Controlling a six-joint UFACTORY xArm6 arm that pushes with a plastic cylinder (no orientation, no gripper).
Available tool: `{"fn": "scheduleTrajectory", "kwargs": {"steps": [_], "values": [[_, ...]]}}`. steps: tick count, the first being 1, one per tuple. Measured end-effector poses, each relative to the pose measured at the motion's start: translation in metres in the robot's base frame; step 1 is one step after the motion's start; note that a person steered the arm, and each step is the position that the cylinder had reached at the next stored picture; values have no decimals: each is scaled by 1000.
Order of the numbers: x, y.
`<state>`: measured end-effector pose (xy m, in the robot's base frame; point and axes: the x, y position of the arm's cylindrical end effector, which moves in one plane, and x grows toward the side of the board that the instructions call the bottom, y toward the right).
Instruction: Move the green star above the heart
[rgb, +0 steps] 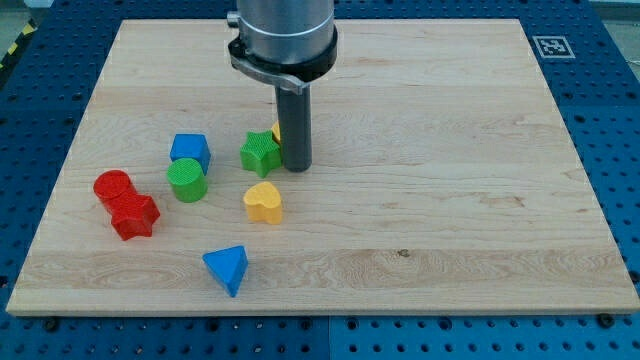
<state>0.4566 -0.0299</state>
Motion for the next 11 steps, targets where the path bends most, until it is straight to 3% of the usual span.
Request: {"fn": "scheduleTrajectory", "kwargs": {"steps": [4, 8, 11], "values": [[17, -1], [-1, -121], [-15, -77]]}}
